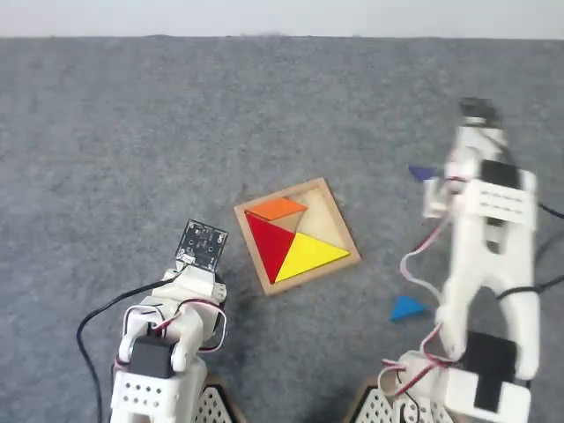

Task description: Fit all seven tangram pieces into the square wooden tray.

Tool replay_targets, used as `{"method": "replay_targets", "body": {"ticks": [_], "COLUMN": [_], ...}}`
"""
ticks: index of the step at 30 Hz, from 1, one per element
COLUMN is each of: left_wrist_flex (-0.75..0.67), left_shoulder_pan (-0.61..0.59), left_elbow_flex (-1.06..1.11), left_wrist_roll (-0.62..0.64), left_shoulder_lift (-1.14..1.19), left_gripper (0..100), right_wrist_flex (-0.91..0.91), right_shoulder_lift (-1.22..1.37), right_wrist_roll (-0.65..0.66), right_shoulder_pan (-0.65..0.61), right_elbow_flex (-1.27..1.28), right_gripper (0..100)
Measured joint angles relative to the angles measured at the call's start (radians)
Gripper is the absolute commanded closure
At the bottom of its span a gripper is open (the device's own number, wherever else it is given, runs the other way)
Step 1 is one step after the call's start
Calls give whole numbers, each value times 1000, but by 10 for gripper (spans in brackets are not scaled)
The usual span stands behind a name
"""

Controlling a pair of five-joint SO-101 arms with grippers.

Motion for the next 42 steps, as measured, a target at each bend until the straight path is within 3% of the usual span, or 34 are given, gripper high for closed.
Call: {"method": "replay_targets", "body": {"ticks": [12,18,42], "left_wrist_flex": [0,0,0], "left_shoulder_pan": [0,0,0], "left_elbow_flex": [0,0,0], "left_wrist_roll": [0,0,0], "left_shoulder_lift": [0,0,0], "left_gripper": [987,987,987], "right_wrist_flex": [-29,-12,-41], "right_shoulder_lift": [476,505,585], "right_wrist_roll": [-23,-49,-55], "right_shoulder_pan": [71,129,127], "right_elbow_flex": [-180,-239,-259], "right_gripper": [705,705,762]}}
